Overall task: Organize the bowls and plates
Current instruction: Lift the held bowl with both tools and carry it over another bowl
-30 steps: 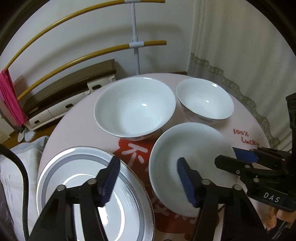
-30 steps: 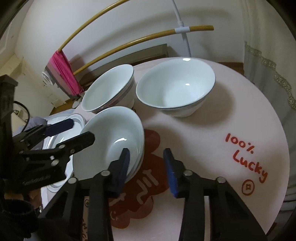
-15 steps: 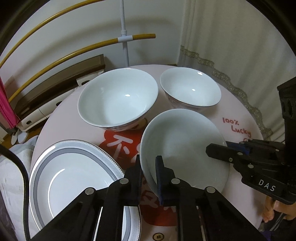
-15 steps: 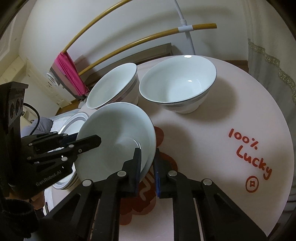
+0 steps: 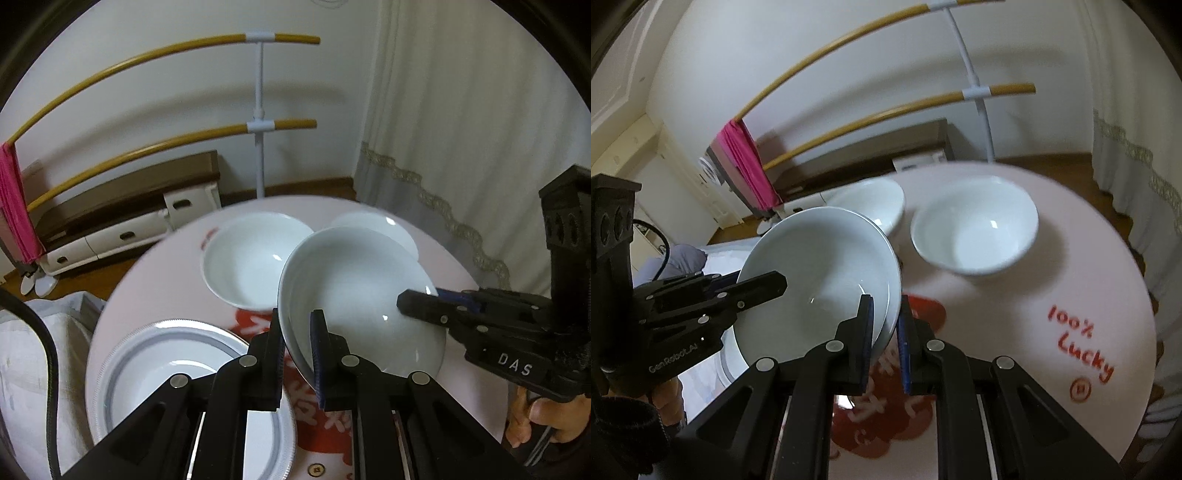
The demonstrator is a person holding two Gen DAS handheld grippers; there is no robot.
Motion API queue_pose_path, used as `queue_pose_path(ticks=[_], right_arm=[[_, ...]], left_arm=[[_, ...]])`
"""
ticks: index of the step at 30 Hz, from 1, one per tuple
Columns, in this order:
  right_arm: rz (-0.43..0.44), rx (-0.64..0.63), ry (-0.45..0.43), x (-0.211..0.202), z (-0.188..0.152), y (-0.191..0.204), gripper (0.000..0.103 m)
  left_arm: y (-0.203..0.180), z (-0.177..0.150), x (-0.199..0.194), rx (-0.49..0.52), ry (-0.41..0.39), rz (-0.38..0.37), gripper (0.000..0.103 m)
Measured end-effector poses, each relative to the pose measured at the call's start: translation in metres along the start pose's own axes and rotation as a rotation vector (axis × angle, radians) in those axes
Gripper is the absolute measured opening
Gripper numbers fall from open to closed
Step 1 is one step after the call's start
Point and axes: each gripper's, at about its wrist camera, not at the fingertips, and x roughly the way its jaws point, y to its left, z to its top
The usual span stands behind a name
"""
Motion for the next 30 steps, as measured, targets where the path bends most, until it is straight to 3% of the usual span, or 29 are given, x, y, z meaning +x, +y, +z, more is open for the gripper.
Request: queue_pose_path(ticks=[7,13,21,30], right_arm=[[-0.041,-0.072,-0.047,0.01,0.037,0.027,0.012],[-0.077,-0.065,-0.023,0.046,0.058,0.026,0.012],[-0.137,-0.067,0.035,0.09,0.065,0.019,0.012],[-0.185,-0.093,0.05,0.106,0.068,0.019,0.012]], left_arm=[[0.03,0.005,0.0,-0.065,-0.047,-0.001,0.009],[0.053,0.005,0.026,-0.123,-0.038,0.008,0.01],[0.061,0.014,0.065,-0.152,0.009,0.015,0.01],[0.064,0.015,0.078,-0.173,0.038,0.011,0.01]])
